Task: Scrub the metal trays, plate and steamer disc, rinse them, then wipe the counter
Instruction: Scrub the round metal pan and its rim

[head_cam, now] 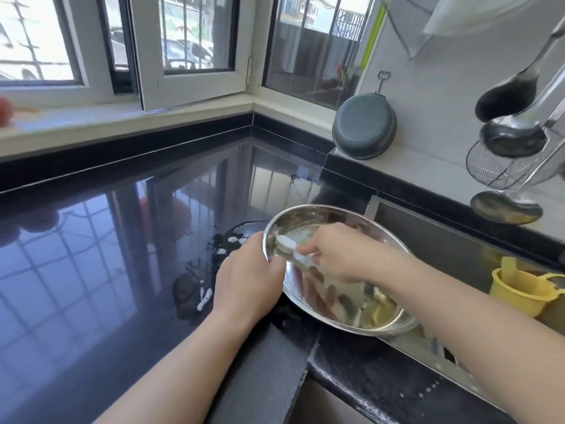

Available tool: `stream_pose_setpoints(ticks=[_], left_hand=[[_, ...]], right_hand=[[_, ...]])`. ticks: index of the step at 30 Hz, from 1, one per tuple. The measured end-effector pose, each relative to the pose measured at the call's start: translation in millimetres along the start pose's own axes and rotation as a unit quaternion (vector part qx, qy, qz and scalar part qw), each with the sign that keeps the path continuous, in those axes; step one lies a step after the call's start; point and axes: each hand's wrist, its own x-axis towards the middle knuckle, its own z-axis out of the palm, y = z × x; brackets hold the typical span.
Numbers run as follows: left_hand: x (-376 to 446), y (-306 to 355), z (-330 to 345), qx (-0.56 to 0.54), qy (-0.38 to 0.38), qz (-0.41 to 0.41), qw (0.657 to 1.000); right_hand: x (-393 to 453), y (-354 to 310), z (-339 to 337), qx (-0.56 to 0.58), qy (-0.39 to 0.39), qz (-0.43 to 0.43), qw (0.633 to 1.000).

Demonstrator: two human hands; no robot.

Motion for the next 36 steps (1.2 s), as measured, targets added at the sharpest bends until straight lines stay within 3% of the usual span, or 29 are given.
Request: stream_pose_setpoints(ticks=[6, 14, 17, 19, 25, 31, 36], left_hand=[[1.3, -1.7, 0.7, -0.003, -0.003, -0.007, 1.000], [1.3, -0.7, 0.9, -0.008, -0.001, -0.014, 1.000], [1.3, -1.9, 1.4, -0.005, 0.000, -0.016, 1.000], [1.3, -1.7, 1.6, -0.005, -0.001, -0.014, 1.000], [1.9, -0.3, 1.6, -0.001, 0.000, -0.016, 1.000], [1.2, 1.0, 0.3, 0.000, -0.001, -0.016, 1.000], [0.6, 1.0, 0.7, -0.002, 0.002, -0.021, 1.000]], right_hand=[[6.1, 19.7, -11.7, -0.049, 0.057, 0.101, 0.992], [3.1, 2.6, -2.0, 0.014, 0.032, 0.047, 0.998], [1.8, 22.3, -9.9, -0.052, 0.056, 0.112, 0.991], [-1.6, 31.9, -15.3, -0.035, 0.054, 0.141, 0.988], [3.0, 7.8, -4.0, 0.028, 0.038, 0.061, 0.997], [7.9, 23.4, -15.4, -0.018, 0.091, 0.138, 0.986], [-5.9, -9.0, 2.2, -0.013, 0.047, 0.031, 0.998]])
